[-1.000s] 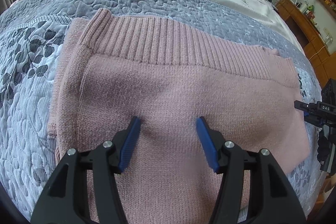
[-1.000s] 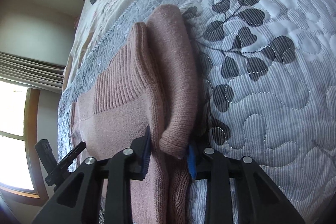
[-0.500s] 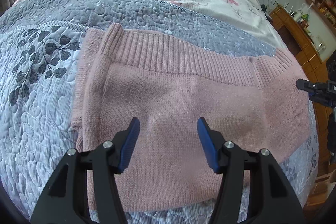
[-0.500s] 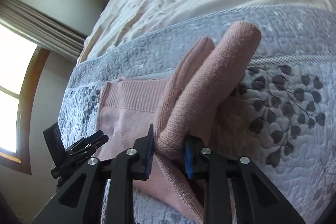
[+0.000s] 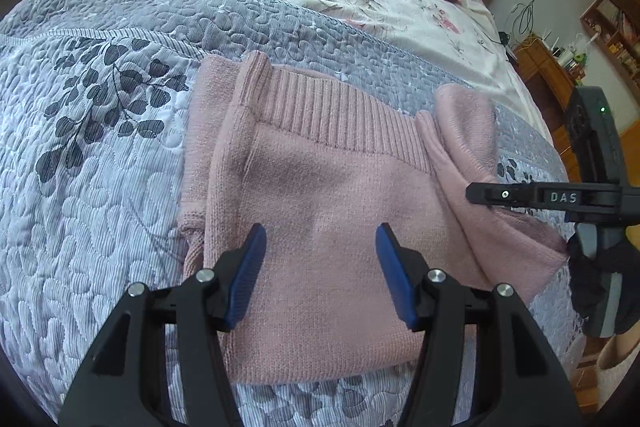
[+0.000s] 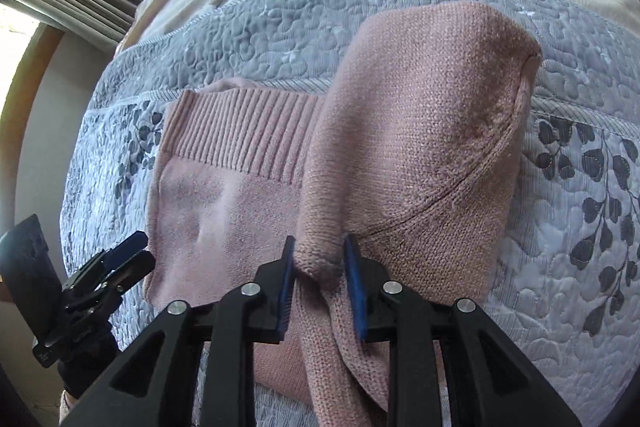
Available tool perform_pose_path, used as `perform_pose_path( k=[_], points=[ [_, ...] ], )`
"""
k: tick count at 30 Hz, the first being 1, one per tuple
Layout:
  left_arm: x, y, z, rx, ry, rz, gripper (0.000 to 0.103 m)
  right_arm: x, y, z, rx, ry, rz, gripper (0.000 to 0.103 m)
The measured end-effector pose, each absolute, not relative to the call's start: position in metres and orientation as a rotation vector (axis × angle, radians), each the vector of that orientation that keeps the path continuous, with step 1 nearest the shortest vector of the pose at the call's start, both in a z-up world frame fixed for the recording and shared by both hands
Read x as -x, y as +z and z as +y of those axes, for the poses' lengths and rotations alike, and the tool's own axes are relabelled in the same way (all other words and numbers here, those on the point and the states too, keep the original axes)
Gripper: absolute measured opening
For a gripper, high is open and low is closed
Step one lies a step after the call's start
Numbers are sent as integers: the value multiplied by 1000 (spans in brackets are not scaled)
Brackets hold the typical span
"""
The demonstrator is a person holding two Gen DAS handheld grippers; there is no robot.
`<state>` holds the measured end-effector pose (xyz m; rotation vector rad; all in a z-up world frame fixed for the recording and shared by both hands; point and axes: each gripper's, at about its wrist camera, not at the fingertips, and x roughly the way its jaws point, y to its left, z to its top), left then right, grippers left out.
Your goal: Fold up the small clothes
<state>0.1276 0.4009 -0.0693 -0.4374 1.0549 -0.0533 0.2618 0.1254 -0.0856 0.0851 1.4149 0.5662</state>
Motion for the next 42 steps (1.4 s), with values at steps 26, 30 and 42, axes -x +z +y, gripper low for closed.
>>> perform_pose_path(
  k=[26, 30, 42],
  points=[
    [-215, -95, 307, 721, -245, 1154, 58, -249, -90, -48, -341, 476, 1387, 50],
    [-225, -104, 301, 766, -245, 1171, 58, -238, -114, -58, -373, 478, 1403, 50],
    [-239, -114, 274, 763, -248, 1185, 33, -224, -126, -48, -280, 476, 1384, 50]
  ],
)
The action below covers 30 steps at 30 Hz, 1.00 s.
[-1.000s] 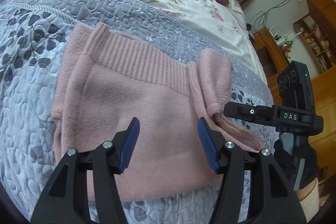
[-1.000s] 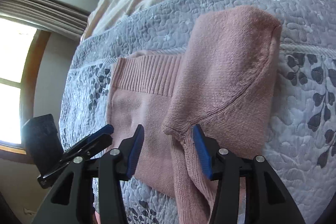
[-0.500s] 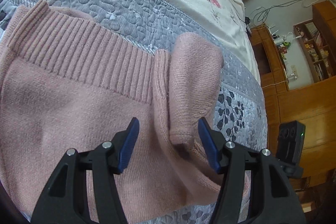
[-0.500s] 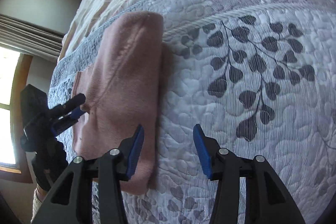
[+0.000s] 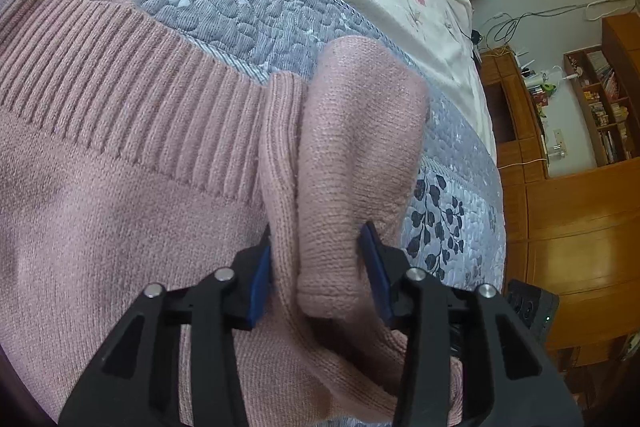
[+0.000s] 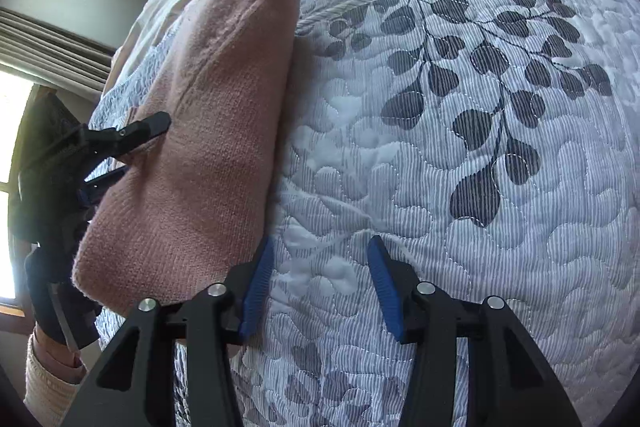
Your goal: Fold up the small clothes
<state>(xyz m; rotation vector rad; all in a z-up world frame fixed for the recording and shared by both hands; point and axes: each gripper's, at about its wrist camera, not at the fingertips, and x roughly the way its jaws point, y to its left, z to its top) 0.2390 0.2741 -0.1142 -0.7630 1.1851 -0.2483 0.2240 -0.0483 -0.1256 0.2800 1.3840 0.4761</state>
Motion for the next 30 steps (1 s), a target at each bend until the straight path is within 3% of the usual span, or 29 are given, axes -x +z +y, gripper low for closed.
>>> perform_pose_path(
  k=[2, 5, 18, 30],
  points=[
    [-237, -110, 275, 760, -248, 1165, 25, -223, -125, -46, -273, 471, 1383, 50],
    [-231, -96, 278, 763, -266, 1115, 22, -220, -125, -41, -274, 464, 1380, 50],
    [-191, -29, 365, 759, -259, 955, 20, -205, -111, 3, -244, 506, 1358, 50],
    [-152, -38, 478, 826, -101, 937, 18, -201, -111, 59, -170, 603, 1357, 50]
  ],
)
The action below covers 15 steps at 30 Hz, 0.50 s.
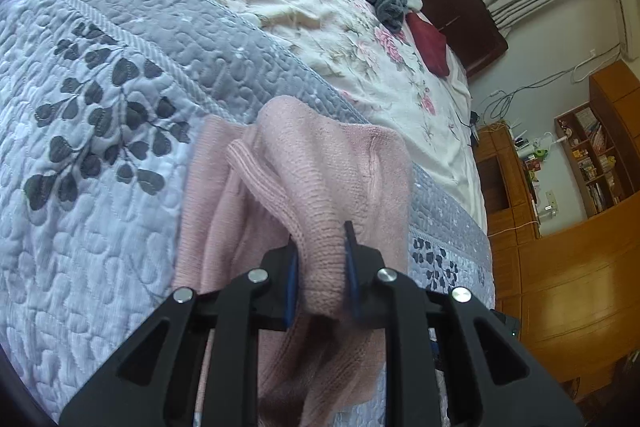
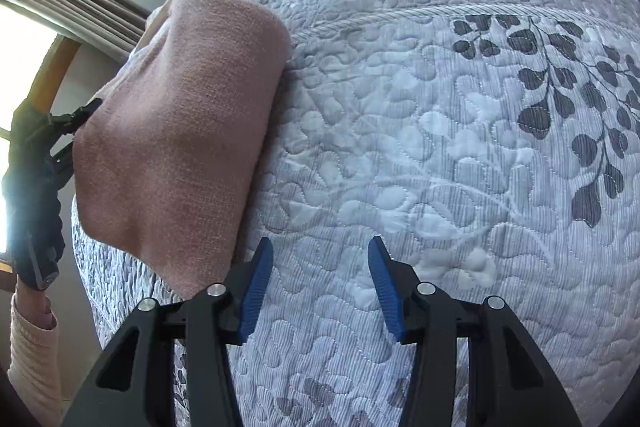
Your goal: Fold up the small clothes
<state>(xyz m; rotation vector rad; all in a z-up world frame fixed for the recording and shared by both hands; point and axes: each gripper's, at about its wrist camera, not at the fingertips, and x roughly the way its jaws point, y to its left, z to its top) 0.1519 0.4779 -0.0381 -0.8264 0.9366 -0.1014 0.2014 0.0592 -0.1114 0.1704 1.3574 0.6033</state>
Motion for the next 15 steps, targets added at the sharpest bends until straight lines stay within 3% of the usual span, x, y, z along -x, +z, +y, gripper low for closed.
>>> perform_pose_path(
  k=[15],
  points=[
    [-146, -98, 501, 868, -93, 1043, 21, -180, -101, 108, -187, 733, 1361, 52]
  ],
)
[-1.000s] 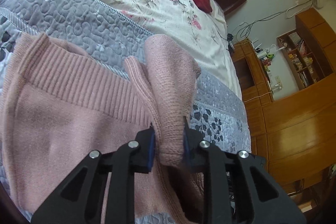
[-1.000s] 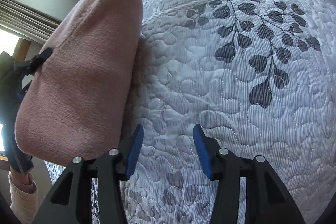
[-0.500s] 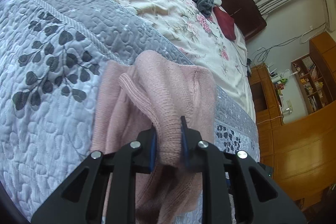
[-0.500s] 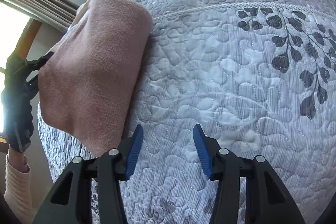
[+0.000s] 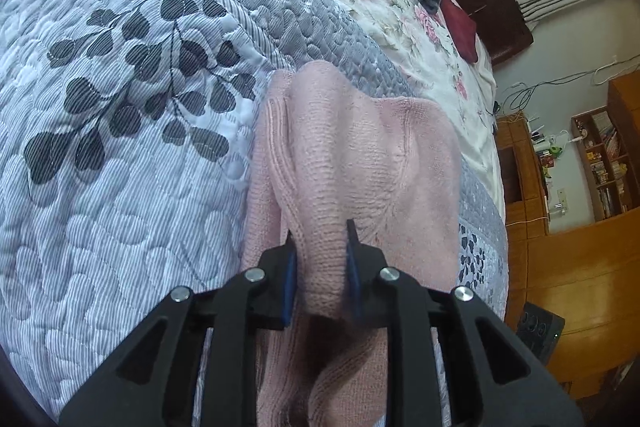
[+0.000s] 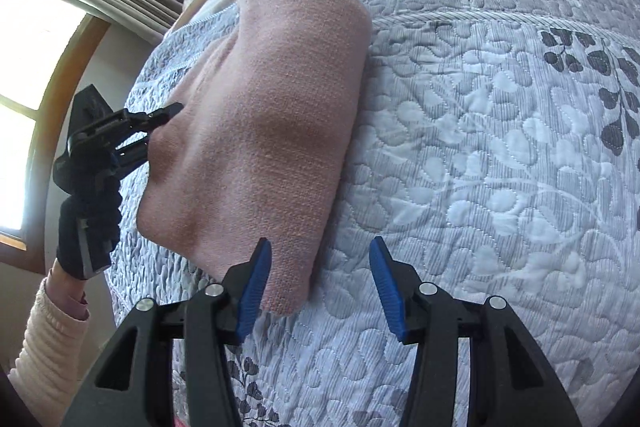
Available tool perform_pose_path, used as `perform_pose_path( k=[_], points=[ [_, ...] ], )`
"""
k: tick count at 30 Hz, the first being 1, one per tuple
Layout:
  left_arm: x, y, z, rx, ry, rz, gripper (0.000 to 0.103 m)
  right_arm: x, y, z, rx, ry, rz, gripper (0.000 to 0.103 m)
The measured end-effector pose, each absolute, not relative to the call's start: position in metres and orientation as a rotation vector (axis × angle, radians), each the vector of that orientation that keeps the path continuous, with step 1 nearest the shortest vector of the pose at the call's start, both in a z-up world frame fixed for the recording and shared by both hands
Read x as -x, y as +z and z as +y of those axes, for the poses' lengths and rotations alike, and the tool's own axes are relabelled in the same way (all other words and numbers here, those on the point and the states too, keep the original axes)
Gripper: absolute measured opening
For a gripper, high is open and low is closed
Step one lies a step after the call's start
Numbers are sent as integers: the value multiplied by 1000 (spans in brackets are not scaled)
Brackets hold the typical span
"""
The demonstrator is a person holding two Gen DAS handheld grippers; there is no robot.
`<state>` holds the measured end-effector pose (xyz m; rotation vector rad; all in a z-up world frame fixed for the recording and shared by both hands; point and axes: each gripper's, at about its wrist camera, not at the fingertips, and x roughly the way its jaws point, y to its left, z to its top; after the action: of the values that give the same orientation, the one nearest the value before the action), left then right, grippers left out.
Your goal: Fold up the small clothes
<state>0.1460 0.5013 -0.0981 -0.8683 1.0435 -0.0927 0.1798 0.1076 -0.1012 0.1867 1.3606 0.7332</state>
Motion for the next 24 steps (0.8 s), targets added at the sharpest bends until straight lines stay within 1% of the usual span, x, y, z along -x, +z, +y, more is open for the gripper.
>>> perform_pose_path(
  k=[2, 7, 8, 11, 13, 14, 15, 16, 17, 18, 19, 20, 24],
  points=[
    [-133, -88, 502, 868, -104, 1016, 21, -178, -101, 111, -210, 754, 1366, 53],
    [-84, -53, 485, 752, -146, 967, 24, -172, -105, 122, -268, 788, 1384, 60],
    [-76, -50, 479, 730, -155, 974, 27, -171, -108, 124, -275, 786, 1392, 62],
    [-63, -54, 463, 692, -163, 1018, 36, -169, -120, 130, -302, 761, 1432, 63],
    [-62, -65, 458, 689, -151, 1064, 35, -167, -129, 134, -337, 764, 1462, 63],
    [-62, -72, 456, 682, -135, 1083, 31, -166, -133, 137, -335, 763, 1475, 63],
    [-62, -79, 454, 680, -125, 1098, 25, -164, -136, 141, -323, 760, 1487, 62],
    [-62, -85, 454, 690, -124, 1108, 6, -163, -138, 143, -314, 762, 1494, 55],
    [-62, -90, 455, 706, -129, 1121, 5, -163, -138, 144, -303, 755, 1495, 45],
    [-61, -93, 456, 727, -131, 1126, 5, -162, -136, 144, -288, 746, 1491, 40],
    [-60, -94, 458, 740, -128, 1119, 4, -161, -133, 142, -287, 749, 1485, 31],
    [-58, -92, 460, 739, -128, 1109, 3, -161, -129, 139, -302, 760, 1478, 26],
    [-50, -83, 465, 673, -91, 1096, 3, -158, -116, 129, -305, 785, 1436, 23]
  ],
)
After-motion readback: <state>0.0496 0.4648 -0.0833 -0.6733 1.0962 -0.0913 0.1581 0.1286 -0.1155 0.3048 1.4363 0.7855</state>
